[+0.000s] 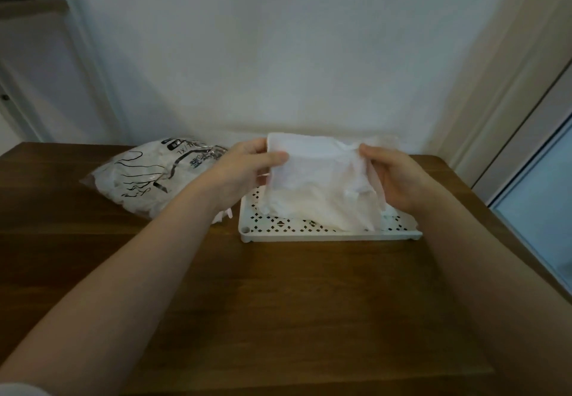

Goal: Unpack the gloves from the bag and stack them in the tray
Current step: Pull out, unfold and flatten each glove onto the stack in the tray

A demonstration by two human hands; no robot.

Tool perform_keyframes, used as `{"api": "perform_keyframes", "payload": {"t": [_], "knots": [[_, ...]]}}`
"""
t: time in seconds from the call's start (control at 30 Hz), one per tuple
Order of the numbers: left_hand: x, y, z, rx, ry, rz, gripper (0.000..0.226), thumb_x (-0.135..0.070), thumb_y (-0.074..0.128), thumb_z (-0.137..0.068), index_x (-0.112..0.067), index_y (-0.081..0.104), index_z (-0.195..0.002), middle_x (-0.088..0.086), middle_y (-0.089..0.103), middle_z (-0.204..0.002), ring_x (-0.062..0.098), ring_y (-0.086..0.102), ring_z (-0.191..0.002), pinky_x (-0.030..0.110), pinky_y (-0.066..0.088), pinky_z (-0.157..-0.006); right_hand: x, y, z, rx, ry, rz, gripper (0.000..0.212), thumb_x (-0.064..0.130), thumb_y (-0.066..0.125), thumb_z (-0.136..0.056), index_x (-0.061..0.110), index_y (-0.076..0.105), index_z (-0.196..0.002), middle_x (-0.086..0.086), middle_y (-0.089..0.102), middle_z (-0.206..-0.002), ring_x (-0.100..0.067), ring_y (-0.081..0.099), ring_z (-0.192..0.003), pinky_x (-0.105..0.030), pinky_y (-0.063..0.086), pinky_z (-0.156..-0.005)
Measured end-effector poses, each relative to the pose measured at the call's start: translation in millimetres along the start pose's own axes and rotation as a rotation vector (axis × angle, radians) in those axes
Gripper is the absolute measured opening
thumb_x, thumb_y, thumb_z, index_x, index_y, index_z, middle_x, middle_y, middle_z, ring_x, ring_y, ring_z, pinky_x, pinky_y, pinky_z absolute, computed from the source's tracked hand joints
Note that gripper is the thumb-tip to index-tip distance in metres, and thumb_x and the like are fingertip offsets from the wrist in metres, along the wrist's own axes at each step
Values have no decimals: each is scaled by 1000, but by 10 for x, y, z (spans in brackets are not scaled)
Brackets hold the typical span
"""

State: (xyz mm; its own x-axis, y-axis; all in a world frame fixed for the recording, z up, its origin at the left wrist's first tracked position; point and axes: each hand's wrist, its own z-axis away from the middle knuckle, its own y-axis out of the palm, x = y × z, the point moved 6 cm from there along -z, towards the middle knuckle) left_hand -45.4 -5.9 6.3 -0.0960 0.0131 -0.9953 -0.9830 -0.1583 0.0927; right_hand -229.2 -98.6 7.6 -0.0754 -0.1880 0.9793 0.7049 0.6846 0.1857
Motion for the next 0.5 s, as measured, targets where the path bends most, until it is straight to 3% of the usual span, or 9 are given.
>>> {"api": "perform_keyframes", "payload": {"t": [0.13,0.27,0.33,0.43,0.5], "knots": [[-77,122,-111,-65,0,240,15,-13,46,-95,-4,57,-102,7,67,-86,17,66,-74,28,56,-67,-109,-266,4,-201,58,-160,26,21,41,-98,12,58,-81,1,66,-71,-16,62,-70,-28,50,-71],[-148,167,-242,-177,49,108,12,-17,47,-97,-9,56,-96,10,61,-90,22,59,-78,31,50,-67,-115,-448,37,-309,114,-41,29,26,41,-101,7,63,-97,-7,71,-81,-21,70,-73,-34,57,-64],[-191,231,-309,-182,66,38,15,-19,47,-97,-13,57,-88,6,61,-82,19,58,-70,29,46,-63,-88,-531,42,-330,135,77,35,32,38,-101,9,64,-98,-7,71,-86,-21,68,-76,-32,54,-61],[-253,292,-390,-196,107,-23,17,-18,48,-97,-15,57,-82,5,60,-76,16,56,-64,29,43,-61,-2,-652,20,-363,124,247,37,39,38,-100,12,64,-97,-5,67,-86,-16,60,-69,-21,41,-41],[-271,283,-455,-231,119,-51,18,-16,47,-97,-14,57,-82,5,60,-77,17,56,-64,29,44,-61,87,-736,8,-391,64,292,34,38,41,-99,12,62,-91,-5,65,-80,-14,58,-63,-20,38,-40]]}}
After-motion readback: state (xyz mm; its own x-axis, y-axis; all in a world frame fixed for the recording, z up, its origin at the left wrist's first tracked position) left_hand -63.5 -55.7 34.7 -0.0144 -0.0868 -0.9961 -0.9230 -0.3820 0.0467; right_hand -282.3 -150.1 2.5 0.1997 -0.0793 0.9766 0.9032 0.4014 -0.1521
